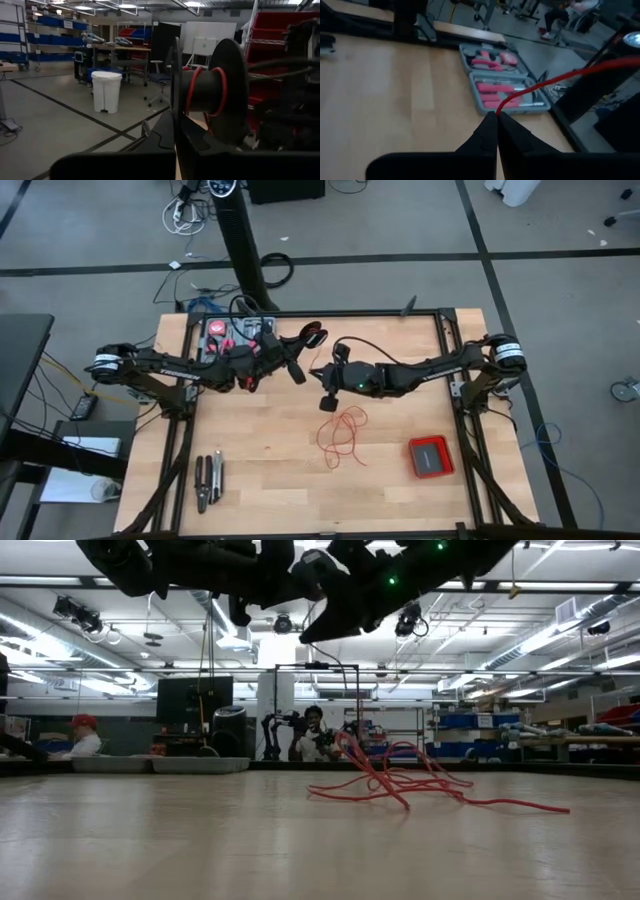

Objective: Coil cords
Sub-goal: Coil the red wire onto the spool

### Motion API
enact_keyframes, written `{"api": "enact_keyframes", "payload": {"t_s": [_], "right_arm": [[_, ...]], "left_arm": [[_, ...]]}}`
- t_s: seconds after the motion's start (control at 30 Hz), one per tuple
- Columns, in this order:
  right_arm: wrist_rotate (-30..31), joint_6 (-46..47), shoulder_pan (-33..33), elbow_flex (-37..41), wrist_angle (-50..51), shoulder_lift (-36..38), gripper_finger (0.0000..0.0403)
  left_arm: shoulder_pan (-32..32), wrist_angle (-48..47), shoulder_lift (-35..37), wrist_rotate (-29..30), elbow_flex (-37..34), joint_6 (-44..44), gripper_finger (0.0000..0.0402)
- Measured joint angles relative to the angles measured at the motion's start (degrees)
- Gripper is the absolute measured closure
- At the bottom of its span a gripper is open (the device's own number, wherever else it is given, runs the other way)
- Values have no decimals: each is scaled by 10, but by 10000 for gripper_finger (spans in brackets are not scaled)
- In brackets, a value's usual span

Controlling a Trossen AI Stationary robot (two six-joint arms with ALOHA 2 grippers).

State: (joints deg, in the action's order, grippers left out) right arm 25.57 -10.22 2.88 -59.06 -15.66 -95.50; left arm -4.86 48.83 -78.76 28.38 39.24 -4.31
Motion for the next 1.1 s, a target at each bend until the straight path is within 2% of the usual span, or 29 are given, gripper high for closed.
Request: {"api": "enact_keyframes", "payload": {"t_s": [0.27,0.63,0.77,0.9,1.0,1.1], "right_arm": [[-26,37,5,61,-58,1,374],[-28,15,47,57,-52,16,312],[-9,-16,75,57,-27,49,309],[40,-64,104,57,-4,91,310],[48,-52,108,56,7,108,310],[48,-17,101,57,54,102,310]], "left_arm": [[0,41,0,-1,-1,-5,401],[0,75,0,2,-1,53,401],[-1,75,1,1,0,54,401],[-1,74,1,1,0,53,401],[-1,75,1,-1,0,45,401],[-1,76,1,-27,8,33,401]]}}
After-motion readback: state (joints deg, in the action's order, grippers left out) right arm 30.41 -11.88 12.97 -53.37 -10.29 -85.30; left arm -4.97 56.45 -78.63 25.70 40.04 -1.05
